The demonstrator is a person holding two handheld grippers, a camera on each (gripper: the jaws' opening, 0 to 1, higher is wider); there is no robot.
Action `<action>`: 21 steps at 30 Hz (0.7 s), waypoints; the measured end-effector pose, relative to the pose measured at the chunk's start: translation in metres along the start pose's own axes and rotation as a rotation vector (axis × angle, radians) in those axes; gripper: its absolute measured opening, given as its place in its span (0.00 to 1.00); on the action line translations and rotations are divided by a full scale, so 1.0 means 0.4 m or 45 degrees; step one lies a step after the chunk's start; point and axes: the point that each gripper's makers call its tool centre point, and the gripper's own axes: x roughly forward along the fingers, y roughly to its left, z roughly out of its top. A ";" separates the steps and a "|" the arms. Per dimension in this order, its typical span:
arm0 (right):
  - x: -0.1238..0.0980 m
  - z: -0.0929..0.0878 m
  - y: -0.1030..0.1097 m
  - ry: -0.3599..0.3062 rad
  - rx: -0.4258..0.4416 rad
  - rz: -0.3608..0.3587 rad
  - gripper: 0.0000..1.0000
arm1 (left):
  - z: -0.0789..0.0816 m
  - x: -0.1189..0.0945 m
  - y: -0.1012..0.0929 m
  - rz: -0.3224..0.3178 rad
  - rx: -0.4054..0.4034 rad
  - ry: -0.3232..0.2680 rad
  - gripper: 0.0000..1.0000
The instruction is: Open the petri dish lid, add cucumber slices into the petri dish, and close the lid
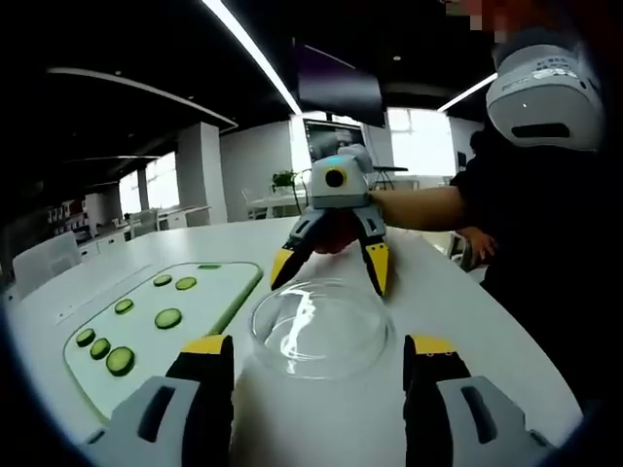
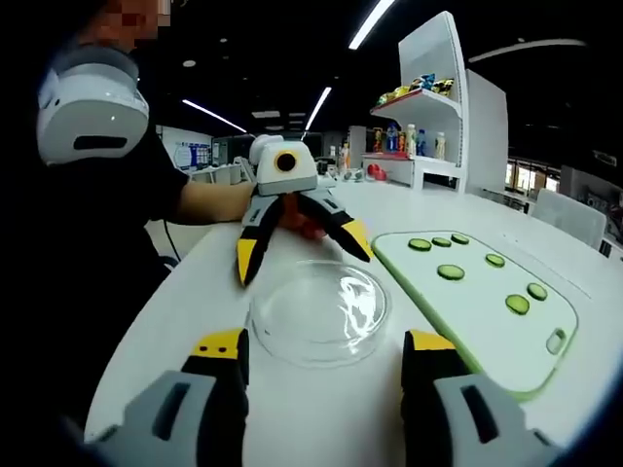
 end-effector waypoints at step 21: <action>0.037 0.010 0.016 -0.024 0.040 0.055 0.55 | -0.010 0.021 0.002 -0.033 -0.006 0.029 0.57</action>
